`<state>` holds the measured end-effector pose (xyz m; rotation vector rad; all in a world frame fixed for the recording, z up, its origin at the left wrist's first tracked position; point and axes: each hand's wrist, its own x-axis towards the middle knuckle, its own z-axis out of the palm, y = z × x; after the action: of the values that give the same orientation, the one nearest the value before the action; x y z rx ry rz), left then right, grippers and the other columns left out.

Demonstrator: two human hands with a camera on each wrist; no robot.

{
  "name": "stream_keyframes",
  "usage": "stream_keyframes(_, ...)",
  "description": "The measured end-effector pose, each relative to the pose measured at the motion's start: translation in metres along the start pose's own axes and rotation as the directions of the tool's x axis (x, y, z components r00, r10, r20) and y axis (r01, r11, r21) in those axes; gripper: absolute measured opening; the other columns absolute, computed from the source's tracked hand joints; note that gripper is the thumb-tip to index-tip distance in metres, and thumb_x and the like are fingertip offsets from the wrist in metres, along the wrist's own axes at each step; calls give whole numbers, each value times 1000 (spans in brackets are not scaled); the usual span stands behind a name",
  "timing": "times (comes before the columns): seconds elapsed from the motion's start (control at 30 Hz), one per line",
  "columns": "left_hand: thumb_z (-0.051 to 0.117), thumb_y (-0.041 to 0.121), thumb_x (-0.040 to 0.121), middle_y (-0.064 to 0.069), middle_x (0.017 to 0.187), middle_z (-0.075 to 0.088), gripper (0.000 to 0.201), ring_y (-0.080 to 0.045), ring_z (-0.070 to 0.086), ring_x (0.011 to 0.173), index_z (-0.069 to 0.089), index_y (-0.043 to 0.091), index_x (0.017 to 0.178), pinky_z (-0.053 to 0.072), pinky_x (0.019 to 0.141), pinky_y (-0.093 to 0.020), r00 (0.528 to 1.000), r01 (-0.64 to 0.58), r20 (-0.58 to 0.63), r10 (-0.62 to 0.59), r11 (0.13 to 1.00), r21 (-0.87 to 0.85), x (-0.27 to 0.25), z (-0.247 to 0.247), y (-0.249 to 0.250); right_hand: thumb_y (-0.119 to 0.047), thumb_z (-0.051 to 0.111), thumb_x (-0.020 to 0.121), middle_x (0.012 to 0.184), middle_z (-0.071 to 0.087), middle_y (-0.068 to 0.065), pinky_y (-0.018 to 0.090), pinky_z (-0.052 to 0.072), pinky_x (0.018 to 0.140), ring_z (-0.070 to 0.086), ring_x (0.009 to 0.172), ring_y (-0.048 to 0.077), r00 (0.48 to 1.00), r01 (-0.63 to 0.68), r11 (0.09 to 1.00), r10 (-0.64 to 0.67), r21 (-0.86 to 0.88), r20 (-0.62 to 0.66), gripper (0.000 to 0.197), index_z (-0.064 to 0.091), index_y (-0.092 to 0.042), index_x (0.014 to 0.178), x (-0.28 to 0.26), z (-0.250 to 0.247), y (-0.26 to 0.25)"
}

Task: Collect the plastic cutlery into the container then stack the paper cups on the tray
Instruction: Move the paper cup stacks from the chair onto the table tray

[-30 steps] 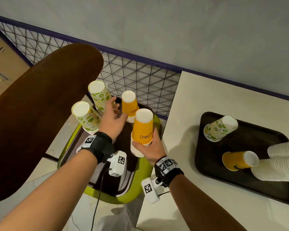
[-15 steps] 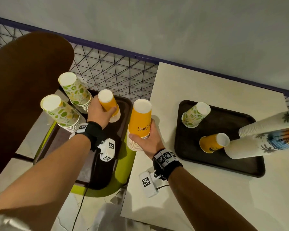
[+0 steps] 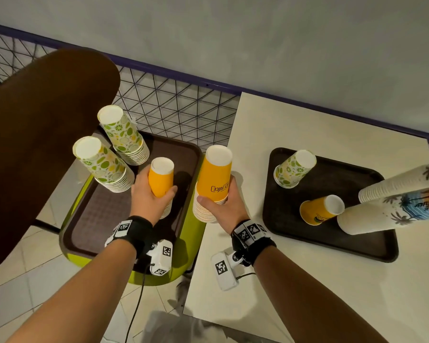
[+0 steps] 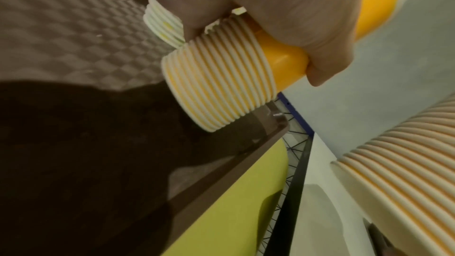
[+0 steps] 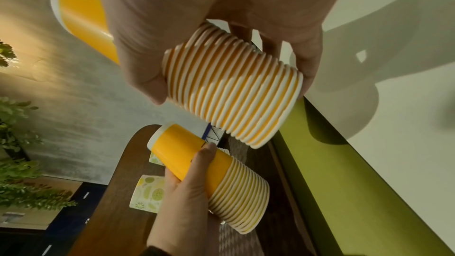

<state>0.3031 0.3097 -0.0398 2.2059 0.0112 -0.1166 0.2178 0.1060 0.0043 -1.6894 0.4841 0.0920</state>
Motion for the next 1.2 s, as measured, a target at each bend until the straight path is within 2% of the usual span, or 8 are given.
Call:
stream_keyframes(0.17, 88, 33, 74, 9, 130, 54, 84, -17, 54, 116, 39, 35, 142, 47, 104, -45, 996, 90, 20, -89, 992, -92, -23, 0, -11, -25, 84, 81, 112, 57, -25, 10, 44, 74, 57, 98, -6, 1000, -8, 1000, 8, 4, -14, 78, 36, -32, 142, -5, 0, 4)
stream_keyframes(0.4, 90, 34, 67, -4, 133, 54, 92, -28, 55, 121, 38, 39, 142, 47, 103, -57, 993, 92, 73, -91, 996, -20, -19, -3, -7, -26, 83, 82, 112, 57, -25, 11, 42, 76, 57, 98, -5, 1000, -9, 999, 11, 47, -30, 74, 35, -41, 136, -12, -4, 2)
stream_keyframes(0.57, 91, 30, 70, 3, 130, 57, 88, -25, 57, 119, 37, 45, 138, 50, 101, -49, 992, 99, 97, -85, 982, -159, -31, 6, 20, -19, 83, 82, 113, 57, -21, 14, 52, 86, 59, 98, -6, 997, 28, 996, -22, 85, -69, 69, 38, -41, 129, -25, -30, -6)
stream_keyframes(0.67, 92, 40, 65, 7, 129, 59, 91, -23, 58, 119, 37, 53, 136, 51, 101, -53, 989, 81, 140, -44, 960, -269, -43, 15, 44, -14, 83, 81, 115, 58, -21, 6, 51, 75, 61, 93, -15, 987, 83, 989, -64, 125, -149, 70, 37, -43, 125, -35, -63, -11)
stream_keyframes(0.77, 90, 33, 71, 11, 127, 57, 87, -14, 58, 117, 34, 55, 134, 51, 95, -38, 977, 57, 213, 10, 949, -310, -56, 30, 73, -9, 83, 81, 121, 64, -6, 9, 52, 80, 66, 99, -7, 943, 188, 975, -147, 115, -300, 73, 40, -31, 136, -48, -111, -13)
stream_keyframes(0.87, 87, 24, 78, 14, 121, 56, 83, -2, 57, 108, 32, 46, 136, 46, 82, -18, 962, -1, 259, 88, 948, -317, -70, 46, 105, -12, 84, 80, 119, 62, -10, 11, 52, 83, 64, 102, -5, 866, 249, 968, -217, 11, -451, 72, 40, -31, 133, -63, -163, -16)
stream_keyframes(1.03, 86, 19, 78, 15, 123, 57, 88, 2, 58, 109, 32, 36, 146, 45, 81, -14, 936, -27, 315, 157, 924, -381, -88, 78, 157, -22, 86, 77, 113, 58, -21, 6, 46, 76, 61, 95, -12, 784, 209, 975, -210, -70, -584, 80, 37, -20, 141, -71, -228, -7)
stream_keyframes(1.2, 88, 23, 76, 14, 126, 59, 86, -2, 58, 114, 36, 37, 142, 48, 89, -21, 922, -73, 324, 213, 916, -394, -101, 108, 195, -27, 87, 76, 128, 60, -6, 12, 44, 81, 63, 109, 12, 771, 135, 990, -125, -31, -624, 84, 36, -29, 143, -61, -245, 21)
